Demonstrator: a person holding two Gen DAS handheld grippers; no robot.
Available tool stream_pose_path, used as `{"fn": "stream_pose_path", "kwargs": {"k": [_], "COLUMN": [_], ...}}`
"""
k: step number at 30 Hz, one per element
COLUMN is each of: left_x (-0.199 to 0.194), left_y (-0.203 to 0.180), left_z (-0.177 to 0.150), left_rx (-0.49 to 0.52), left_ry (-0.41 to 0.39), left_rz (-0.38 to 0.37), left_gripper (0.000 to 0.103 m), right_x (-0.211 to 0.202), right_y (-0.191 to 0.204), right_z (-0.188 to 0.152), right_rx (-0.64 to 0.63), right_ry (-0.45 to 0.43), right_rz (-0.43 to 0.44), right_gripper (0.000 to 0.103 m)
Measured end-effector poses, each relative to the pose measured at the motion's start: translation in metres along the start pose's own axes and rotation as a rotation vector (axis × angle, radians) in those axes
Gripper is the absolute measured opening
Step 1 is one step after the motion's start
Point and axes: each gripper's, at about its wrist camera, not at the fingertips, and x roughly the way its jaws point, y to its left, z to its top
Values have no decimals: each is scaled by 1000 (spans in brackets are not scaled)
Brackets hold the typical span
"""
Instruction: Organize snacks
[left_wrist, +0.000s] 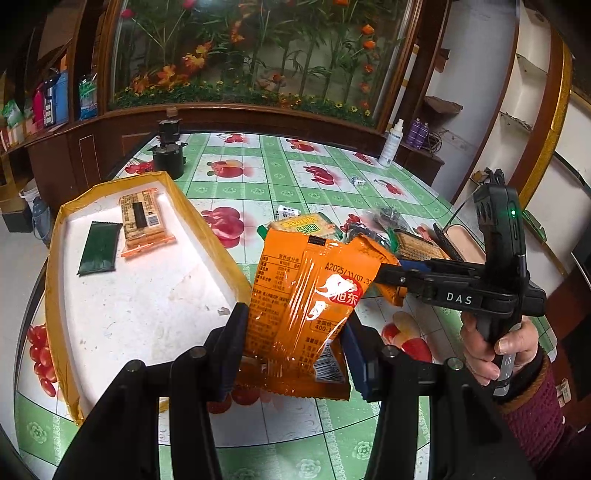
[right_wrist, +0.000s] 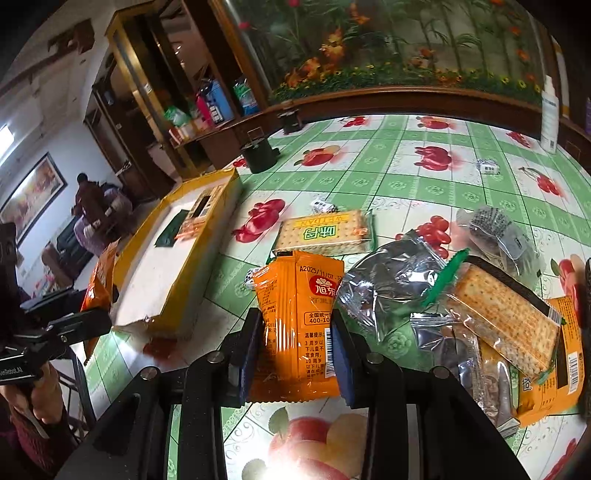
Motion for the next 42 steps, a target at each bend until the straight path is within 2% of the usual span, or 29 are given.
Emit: {"fn": "stream_pose_path", "kwargs": {"k": [14, 20, 24, 32, 37, 42], "left_x": [-6, -5, -2, 9, 9, 10], "left_y": [18, 35, 51, 89, 112, 140], "left_z": [1, 2, 2, 0, -4, -10], "left_rx": [-42, -77, -111, -204, -242, -317], "left_ry": [-16, -22, -25, -27, -39, -25], "left_rz": [15, 34, 64, 100, 161, 241], "left_gripper": [48, 48, 48, 48, 48, 48], "right_x": [-3, -4, -4, -1, 19, 58], "right_y": [-11, -11, -6, 35, 90, 140], "right_z": [2, 3, 6, 21, 33, 42], "right_rx": [63, 88, 112, 134, 78, 27], "right_ry": [-20, -25, -29, -65, -48, -7], "right_rz": [-6, 14, 59, 135, 210, 166], "right_gripper": [39, 39, 39, 39, 39, 39]}}
